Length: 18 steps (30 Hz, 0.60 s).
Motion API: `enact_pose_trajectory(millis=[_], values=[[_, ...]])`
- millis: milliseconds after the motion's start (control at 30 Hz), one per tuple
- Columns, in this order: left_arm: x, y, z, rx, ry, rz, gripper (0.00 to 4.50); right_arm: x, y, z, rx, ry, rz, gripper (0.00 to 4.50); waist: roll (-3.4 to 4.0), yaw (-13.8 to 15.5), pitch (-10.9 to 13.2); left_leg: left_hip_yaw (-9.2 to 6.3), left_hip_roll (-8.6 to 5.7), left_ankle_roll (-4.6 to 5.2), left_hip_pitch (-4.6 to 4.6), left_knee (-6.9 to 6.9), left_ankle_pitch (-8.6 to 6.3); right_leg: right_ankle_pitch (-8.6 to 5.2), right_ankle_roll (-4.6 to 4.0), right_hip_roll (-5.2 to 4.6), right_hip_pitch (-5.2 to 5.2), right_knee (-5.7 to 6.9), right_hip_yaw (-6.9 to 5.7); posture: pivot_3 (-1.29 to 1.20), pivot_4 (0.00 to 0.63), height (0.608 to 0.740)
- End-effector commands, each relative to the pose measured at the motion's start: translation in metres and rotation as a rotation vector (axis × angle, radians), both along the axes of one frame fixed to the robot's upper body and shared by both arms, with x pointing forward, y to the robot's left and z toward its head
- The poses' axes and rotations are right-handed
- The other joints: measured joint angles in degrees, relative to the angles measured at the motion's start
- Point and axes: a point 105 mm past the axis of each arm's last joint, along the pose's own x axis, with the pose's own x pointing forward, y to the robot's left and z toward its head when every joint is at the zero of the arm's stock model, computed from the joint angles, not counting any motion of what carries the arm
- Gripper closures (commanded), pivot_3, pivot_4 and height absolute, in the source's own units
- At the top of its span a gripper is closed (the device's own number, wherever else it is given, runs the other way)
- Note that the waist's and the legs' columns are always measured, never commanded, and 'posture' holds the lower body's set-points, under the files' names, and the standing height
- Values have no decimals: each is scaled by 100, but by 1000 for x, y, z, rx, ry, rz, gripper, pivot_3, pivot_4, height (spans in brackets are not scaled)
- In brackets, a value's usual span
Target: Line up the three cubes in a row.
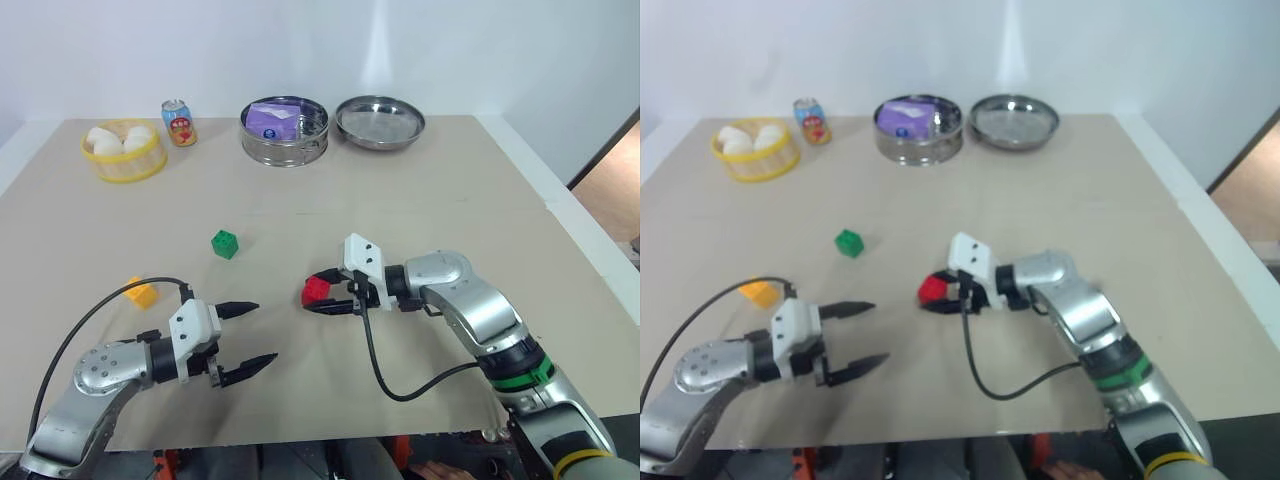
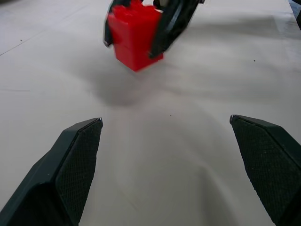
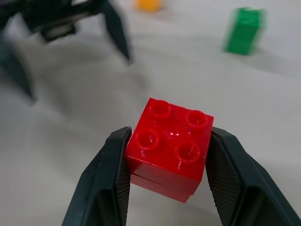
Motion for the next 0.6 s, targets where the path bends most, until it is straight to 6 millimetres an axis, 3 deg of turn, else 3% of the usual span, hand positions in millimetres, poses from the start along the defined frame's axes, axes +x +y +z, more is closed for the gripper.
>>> enact_pose_trajectory(millis=[33, 333, 600], values=[[-5, -1, 10, -4, -23, -17, 0, 2, 4, 9, -17, -48, 111, 2784, 0, 0, 0, 0, 0, 0, 0, 0, 0, 0, 0, 1, 0, 0, -1, 0, 150, 740], [-10, -1, 12, -4, -16, -7, 0, -1, 16, 13, -53, 35, 286, 2784, 2, -1, 1, 1, 2, 0, 1, 1, 0, 2, 0, 4, 0, 2, 1, 0, 150, 740], [-14, 0, 15, -10, -10, 15, 0, -4, 20, -8, -159, 34, 343, 2784, 3, 6, 2, 0, 4, -1, 2, 0, 0, 0, -4, 4, 0, 2, 0, 0, 150, 740]])
